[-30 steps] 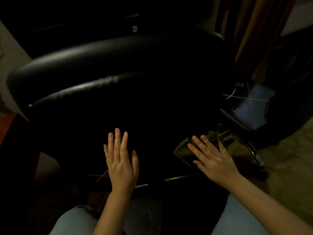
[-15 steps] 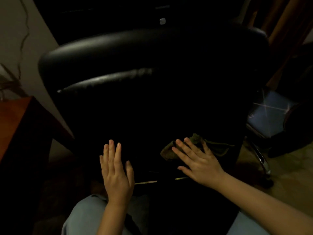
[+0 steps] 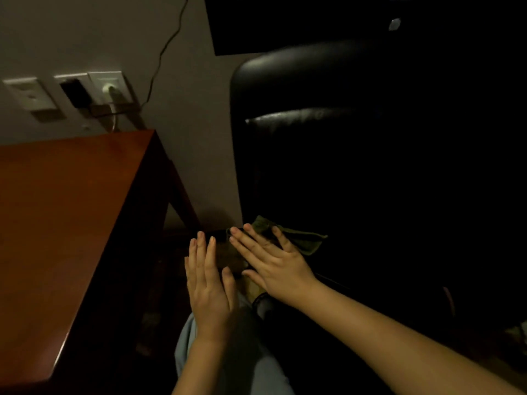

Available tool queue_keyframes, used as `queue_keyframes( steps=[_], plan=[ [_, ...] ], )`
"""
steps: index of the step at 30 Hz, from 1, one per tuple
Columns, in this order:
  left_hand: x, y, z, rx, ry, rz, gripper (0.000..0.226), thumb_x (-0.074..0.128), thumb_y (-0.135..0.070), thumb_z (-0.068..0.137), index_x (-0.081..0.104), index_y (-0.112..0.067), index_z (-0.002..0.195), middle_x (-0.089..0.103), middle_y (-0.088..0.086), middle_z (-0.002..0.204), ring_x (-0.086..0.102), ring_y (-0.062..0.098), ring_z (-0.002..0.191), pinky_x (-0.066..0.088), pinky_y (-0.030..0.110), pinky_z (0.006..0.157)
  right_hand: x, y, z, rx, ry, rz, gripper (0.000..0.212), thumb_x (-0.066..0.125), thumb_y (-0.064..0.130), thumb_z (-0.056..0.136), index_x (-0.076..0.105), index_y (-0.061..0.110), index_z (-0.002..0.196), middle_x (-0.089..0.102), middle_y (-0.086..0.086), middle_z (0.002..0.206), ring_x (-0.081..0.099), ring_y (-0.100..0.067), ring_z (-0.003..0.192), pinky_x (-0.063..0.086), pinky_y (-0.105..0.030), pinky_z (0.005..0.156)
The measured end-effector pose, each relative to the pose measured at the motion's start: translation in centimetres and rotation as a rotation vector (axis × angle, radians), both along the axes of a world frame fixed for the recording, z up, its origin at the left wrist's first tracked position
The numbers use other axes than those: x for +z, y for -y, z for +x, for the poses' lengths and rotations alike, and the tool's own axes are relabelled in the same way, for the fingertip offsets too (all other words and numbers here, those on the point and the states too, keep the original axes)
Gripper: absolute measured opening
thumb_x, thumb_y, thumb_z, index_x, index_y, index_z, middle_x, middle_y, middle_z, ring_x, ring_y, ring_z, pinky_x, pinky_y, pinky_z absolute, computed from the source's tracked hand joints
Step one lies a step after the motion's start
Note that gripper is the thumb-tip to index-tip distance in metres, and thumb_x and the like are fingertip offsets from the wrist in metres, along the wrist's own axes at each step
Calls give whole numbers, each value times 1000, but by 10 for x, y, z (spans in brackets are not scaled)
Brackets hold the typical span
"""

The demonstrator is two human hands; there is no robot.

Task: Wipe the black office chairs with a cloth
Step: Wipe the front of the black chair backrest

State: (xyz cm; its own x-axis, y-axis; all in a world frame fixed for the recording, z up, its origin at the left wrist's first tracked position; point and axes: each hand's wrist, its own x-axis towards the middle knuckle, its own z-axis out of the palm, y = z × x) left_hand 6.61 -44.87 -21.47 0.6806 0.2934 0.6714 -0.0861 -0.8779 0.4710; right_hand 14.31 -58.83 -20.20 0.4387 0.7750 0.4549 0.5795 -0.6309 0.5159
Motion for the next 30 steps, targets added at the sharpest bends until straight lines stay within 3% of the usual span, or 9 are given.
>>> queue_keyframes(
  steps=[11, 19, 24, 27, 30],
  plan=[
    [15, 40, 37, -201, 20, -12, 48, 30, -26, 101, 30, -5, 145, 26, 12, 155, 19, 24, 147, 19, 47, 118, -3, 58, 8, -111, 40, -68, 72, 37, 49, 98, 10, 14, 155, 1, -4, 163, 2, -20, 150, -5, -47, 118],
    [23, 109, 62, -417, 23, 55, 48, 29, -28, 103, 29, -7, 146, 24, 7, 157, 19, 25, 147, 19, 47, 118, -24, 178, -18, -263, 72, -71, 57, 25, 41, 102, 16, 22, 155, 14, 2, 162, 17, -13, 147, 10, -40, 116],
    [25, 149, 70, -503, 53, 52, 49, 35, -23, 100, 31, -5, 145, 26, 14, 155, 18, 28, 147, 18, 51, 118, -28, 249, -51, -370, 98, -11, 56, 36, 41, 101, 24, 23, 153, 17, 1, 161, 19, -13, 146, 10, -41, 116],
    [26, 173, 70, -574, 68, 64, 49, 35, -24, 100, 32, -4, 144, 27, 15, 154, 19, 30, 146, 16, 50, 119, -30, 284, -73, -436, 137, 68, 64, 44, 43, 99, 20, 23, 154, 11, -1, 162, 15, -16, 147, 12, -41, 116],
    [24, 193, 71, -613, 92, 89, 47, 33, -27, 102, 33, -4, 144, 27, 18, 153, 19, 34, 145, 17, 51, 118, -35, 310, -94, -487, 121, 180, 64, 41, 40, 100, 15, 23, 155, 7, 1, 163, 11, -15, 148, 8, -40, 118]
  ],
)
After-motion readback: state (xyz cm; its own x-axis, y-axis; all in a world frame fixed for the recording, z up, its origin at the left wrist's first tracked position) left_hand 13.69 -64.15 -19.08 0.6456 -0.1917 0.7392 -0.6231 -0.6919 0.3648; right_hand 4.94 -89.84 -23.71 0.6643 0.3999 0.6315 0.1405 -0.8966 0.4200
